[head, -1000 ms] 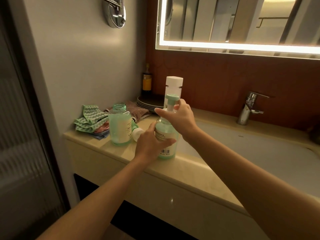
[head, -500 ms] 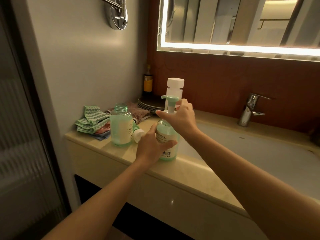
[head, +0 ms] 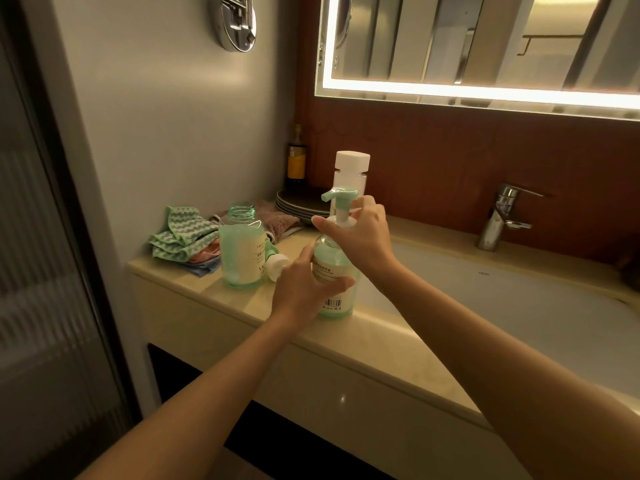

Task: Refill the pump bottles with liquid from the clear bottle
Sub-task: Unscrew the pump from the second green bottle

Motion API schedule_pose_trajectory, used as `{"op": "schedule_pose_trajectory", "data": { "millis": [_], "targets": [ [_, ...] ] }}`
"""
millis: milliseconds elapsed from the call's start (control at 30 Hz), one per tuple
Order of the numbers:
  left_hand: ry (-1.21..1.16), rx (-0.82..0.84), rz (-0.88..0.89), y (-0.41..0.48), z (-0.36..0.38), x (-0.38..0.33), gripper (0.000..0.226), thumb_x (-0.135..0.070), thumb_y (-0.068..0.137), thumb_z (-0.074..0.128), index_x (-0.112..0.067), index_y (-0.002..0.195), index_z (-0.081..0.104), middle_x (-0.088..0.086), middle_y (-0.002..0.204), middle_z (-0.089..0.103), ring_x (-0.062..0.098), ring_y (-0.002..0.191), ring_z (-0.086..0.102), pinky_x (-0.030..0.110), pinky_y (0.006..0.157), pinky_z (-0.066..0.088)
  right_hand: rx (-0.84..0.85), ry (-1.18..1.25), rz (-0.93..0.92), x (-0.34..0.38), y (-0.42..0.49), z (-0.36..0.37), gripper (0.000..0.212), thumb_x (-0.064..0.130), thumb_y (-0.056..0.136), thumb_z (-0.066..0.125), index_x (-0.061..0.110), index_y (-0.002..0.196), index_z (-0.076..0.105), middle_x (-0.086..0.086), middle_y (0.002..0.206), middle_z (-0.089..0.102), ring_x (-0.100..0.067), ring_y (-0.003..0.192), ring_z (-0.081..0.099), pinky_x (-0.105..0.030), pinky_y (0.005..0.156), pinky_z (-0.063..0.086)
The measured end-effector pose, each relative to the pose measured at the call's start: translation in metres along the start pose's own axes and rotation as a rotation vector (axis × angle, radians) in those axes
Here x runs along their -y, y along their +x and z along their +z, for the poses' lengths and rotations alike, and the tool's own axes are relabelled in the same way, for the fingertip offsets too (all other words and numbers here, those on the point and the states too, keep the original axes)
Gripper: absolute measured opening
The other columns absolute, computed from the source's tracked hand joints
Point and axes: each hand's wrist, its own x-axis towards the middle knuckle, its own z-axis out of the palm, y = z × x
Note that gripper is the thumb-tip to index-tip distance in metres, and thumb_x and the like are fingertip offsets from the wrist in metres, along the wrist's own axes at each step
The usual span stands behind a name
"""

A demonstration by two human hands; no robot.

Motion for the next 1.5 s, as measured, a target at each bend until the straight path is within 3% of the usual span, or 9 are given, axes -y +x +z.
{"op": "schedule_pose_trajectory", "data": {
  "millis": [133, 233, 433, 700, 800, 900, 1100, 1300, 1500],
  "targets": [
    [0.005, -0.006, -0.001, 0.001, 0.000, 0.000, 0.064, -0.042, 0.062, 0.080, -0.023, 0.116, 0.051, -0.005, 0.104, 0.065, 0.017, 0.093, 0.063, 0.043, 0.078, 0.054, -0.026, 0.023, -0.031, -0.002, -0.001, -0.001, 0.047, 0.032, 0.079, 0.070, 0.010, 0.116, 0.050, -0.004, 0.114, 0.052, -0.014, 0.098, 0.050, -0.025, 0.078, 0.042],
    [0.011, -0.007, 0.003, 0.001, 0.000, 0.001, 0.063, -0.041, 0.062, 0.080, -0.021, 0.115, 0.052, -0.004, 0.104, 0.066, 0.016, 0.092, 0.063, 0.042, 0.077, 0.054, -0.004, 0.154, -0.025, -0.001, -0.005, 0.001, 0.042, 0.019, 0.083, 0.063, 0.012, 0.121, 0.048, -0.008, 0.117, 0.057, -0.022, 0.104, 0.056, -0.032, 0.085, 0.049],
    [0.010, -0.014, -0.001, -0.001, 0.000, 0.000, 0.062, -0.041, 0.062, 0.080, -0.020, 0.114, 0.052, -0.004, 0.103, 0.065, 0.016, 0.091, 0.063, 0.041, 0.077, 0.054, -0.034, 0.032, 0.029, 0.000, 0.000, 0.001, 0.066, 0.045, 0.074, 0.071, 0.013, 0.125, 0.045, -0.005, 0.122, 0.046, -0.019, 0.111, 0.048, -0.035, 0.094, 0.046],
    [0.013, -0.009, 0.003, 0.000, 0.001, 0.001, 0.063, -0.044, 0.060, 0.079, -0.020, 0.113, 0.053, -0.003, 0.102, 0.066, 0.016, 0.089, 0.064, 0.042, 0.075, 0.054, 0.032, 0.252, 0.023, 0.000, -0.011, -0.001, 0.039, 0.016, 0.086, 0.058, 0.010, 0.123, 0.049, -0.004, 0.108, 0.058, -0.019, 0.100, 0.056, -0.035, 0.090, 0.049],
    [0.031, -0.016, 0.011, 0.001, 0.001, 0.001, 0.064, -0.045, 0.061, 0.079, -0.020, 0.113, 0.052, -0.003, 0.101, 0.066, 0.017, 0.087, 0.064, 0.042, 0.074, 0.054, 0.043, 0.246, 0.054, 0.000, -0.010, -0.001, 0.054, 0.030, 0.083, 0.065, 0.013, 0.131, 0.044, -0.006, 0.125, 0.054, -0.021, 0.114, 0.052, -0.036, 0.096, 0.046],
    [0.035, -0.011, 0.007, 0.000, 0.001, 0.001, 0.066, -0.047, 0.061, 0.078, -0.021, 0.116, 0.051, -0.003, 0.104, 0.066, 0.017, 0.089, 0.064, 0.042, 0.075, 0.054, -0.035, 0.113, 0.052, -0.002, -0.008, -0.002, 0.066, 0.043, 0.075, 0.071, 0.011, 0.128, 0.047, -0.006, 0.126, 0.047, -0.020, 0.115, 0.049, -0.037, 0.097, 0.045],
    [0.046, -0.009, 0.019, 0.000, -0.001, 0.000, 0.064, -0.039, 0.064, 0.079, -0.018, 0.118, 0.051, -0.001, 0.107, 0.065, 0.015, 0.090, 0.064, 0.035, 0.075, 0.055, -0.027, 0.181, -0.004, -0.001, -0.014, 0.000, 0.039, 0.022, 0.085, 0.061, 0.011, 0.122, 0.050, -0.001, 0.110, 0.056, -0.019, 0.104, 0.055, -0.031, 0.088, 0.048],
    [0.058, -0.011, 0.032, -0.001, -0.001, 0.000, 0.069, -0.041, 0.065, 0.079, -0.018, 0.122, 0.049, -0.001, 0.110, 0.065, 0.016, 0.094, 0.063, 0.033, 0.076, 0.055, -0.025, 0.110, 0.063, -0.003, -0.010, 0.000, 0.065, 0.044, 0.076, 0.070, 0.012, 0.128, 0.045, -0.006, 0.125, 0.049, -0.021, 0.114, 0.050, -0.035, 0.095, 0.046],
    [0.046, -0.017, 0.023, 0.000, 0.000, 0.000, 0.063, -0.040, 0.065, 0.079, -0.019, 0.117, 0.051, -0.002, 0.105, 0.066, 0.015, 0.092, 0.064, 0.031, 0.074, 0.054, -0.049, 0.057, 0.035, -0.005, -0.010, 0.002, 0.049, 0.033, 0.080, 0.067, 0.013, 0.122, 0.050, -0.007, 0.119, 0.050, -0.021, 0.108, 0.052, -0.039, 0.094, 0.048]
  ]
}}
